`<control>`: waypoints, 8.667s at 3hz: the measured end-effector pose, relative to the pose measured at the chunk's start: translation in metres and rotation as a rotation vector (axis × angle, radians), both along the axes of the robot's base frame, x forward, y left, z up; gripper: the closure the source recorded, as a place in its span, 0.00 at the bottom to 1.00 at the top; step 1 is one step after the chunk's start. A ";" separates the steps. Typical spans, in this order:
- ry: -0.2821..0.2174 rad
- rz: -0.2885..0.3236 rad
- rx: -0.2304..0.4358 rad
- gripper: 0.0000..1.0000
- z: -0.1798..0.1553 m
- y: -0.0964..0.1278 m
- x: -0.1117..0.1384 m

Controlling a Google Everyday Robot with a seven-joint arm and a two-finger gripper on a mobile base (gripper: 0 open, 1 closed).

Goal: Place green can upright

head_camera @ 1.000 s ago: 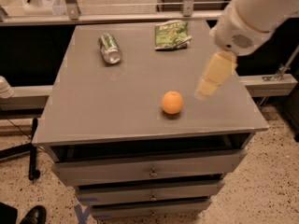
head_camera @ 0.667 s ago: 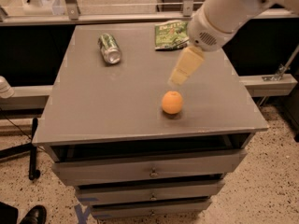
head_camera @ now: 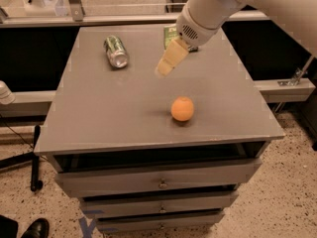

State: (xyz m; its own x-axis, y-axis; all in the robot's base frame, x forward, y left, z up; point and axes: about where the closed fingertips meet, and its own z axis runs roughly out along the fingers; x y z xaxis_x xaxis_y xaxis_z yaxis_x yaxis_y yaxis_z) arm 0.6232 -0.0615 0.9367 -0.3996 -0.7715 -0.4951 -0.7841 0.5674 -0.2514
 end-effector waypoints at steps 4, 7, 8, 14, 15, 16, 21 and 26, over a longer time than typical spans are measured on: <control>-0.070 -0.106 0.157 0.00 0.027 0.059 0.085; 0.120 -0.289 0.363 0.00 -0.026 0.177 0.174; 0.185 -0.325 0.340 0.00 -0.053 0.194 0.186; 0.203 -0.304 0.025 0.64 -0.080 0.188 0.195; 0.146 -0.289 0.037 0.87 -0.057 0.191 0.198; 0.068 -0.290 0.126 1.00 -0.020 0.179 0.197; -0.260 -0.241 0.610 1.00 0.139 0.105 0.055; -0.277 -0.040 0.944 1.00 0.056 -0.002 0.066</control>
Offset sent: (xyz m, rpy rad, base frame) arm 0.0077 0.0025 0.0118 -0.0052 -0.0400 -0.0032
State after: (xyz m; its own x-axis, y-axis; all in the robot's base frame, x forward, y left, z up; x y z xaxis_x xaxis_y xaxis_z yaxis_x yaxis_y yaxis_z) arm 0.6894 -0.0634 0.9931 -0.1937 0.0005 -0.9811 -0.7418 0.6544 0.1468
